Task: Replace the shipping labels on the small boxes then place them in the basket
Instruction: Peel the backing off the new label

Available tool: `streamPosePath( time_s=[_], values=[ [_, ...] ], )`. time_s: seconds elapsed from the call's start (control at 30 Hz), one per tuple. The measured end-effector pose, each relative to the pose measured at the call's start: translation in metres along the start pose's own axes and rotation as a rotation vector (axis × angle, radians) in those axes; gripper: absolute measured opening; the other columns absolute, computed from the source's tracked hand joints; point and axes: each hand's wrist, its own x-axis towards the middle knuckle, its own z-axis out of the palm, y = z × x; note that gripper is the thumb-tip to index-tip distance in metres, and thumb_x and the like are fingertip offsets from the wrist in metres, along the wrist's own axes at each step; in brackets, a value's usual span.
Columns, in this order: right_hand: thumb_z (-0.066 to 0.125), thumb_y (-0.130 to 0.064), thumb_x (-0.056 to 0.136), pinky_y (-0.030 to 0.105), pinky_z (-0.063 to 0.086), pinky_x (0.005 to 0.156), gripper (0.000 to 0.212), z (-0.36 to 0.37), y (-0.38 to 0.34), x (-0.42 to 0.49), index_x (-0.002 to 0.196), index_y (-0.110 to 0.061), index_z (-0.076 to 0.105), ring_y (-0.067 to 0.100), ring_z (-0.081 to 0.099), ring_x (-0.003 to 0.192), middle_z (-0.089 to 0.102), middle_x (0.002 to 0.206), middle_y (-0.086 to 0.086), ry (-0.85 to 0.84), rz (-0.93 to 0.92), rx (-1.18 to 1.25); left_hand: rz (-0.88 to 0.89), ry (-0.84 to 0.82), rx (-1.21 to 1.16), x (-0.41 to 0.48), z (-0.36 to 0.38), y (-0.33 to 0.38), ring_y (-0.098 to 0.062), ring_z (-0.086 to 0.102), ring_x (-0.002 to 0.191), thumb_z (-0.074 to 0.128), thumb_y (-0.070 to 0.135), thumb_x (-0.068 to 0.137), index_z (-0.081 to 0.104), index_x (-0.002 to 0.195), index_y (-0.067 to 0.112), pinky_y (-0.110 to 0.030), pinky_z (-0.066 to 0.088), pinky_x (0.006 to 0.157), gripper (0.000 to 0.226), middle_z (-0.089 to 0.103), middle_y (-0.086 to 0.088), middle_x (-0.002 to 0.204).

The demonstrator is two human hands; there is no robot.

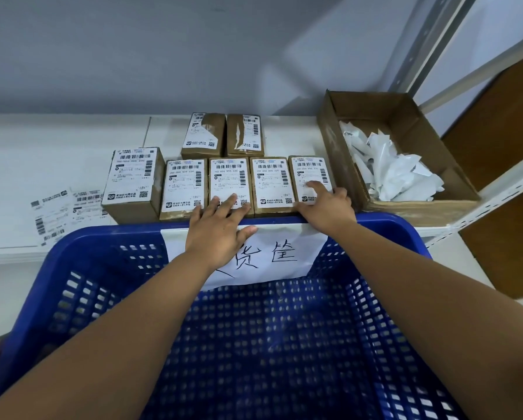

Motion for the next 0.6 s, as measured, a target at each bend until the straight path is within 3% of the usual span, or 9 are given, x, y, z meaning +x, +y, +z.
streamPosePath(
  time_s=[0.23, 0.47, 0.6],
  values=[
    [0.055, -0.055, 0.092, 0.045, 0.036, 0.105, 0.066, 0.000, -0.001, -0.005, 0.148, -0.031, 0.030, 0.039, 0.034, 0.132, 0.030, 0.145, 0.021, 0.017, 0.000, -0.016, 0.003, 0.000, 0.001, -0.001, -0.001, 0.000, -0.023, 0.002, 0.146, 0.016, 0.062, 0.094, 0.016, 0.149, 0.037, -0.047, -0.001, 0.117, 0.060, 0.004, 0.006, 0.160],
    [0.059, -0.044, 0.093, 0.046, 0.018, 0.118, 0.060, 0.005, 0.002, -0.010, 0.145, -0.023, 0.039, 0.034, 0.009, 0.147, 0.020, 0.158, 0.016, 0.111, -0.065, 0.061, 0.020, 0.032, 0.022, -0.003, 0.002, 0.000, -0.022, -0.002, 0.147, 0.016, 0.061, 0.094, 0.003, 0.151, 0.030, -0.043, -0.005, 0.116, 0.066, -0.003, 0.005, 0.160],
    [0.059, -0.034, 0.095, 0.044, 0.024, 0.116, 0.052, 0.007, -0.001, -0.018, 0.142, -0.021, 0.044, 0.032, 0.011, 0.145, 0.026, 0.154, 0.016, 0.170, -0.117, 0.106, 0.035, 0.126, -0.224, -0.005, -0.002, -0.003, -0.023, 0.002, 0.146, 0.033, 0.052, 0.096, 0.017, 0.151, 0.020, -0.039, 0.003, 0.117, 0.066, 0.007, -0.002, 0.159]
  ],
)
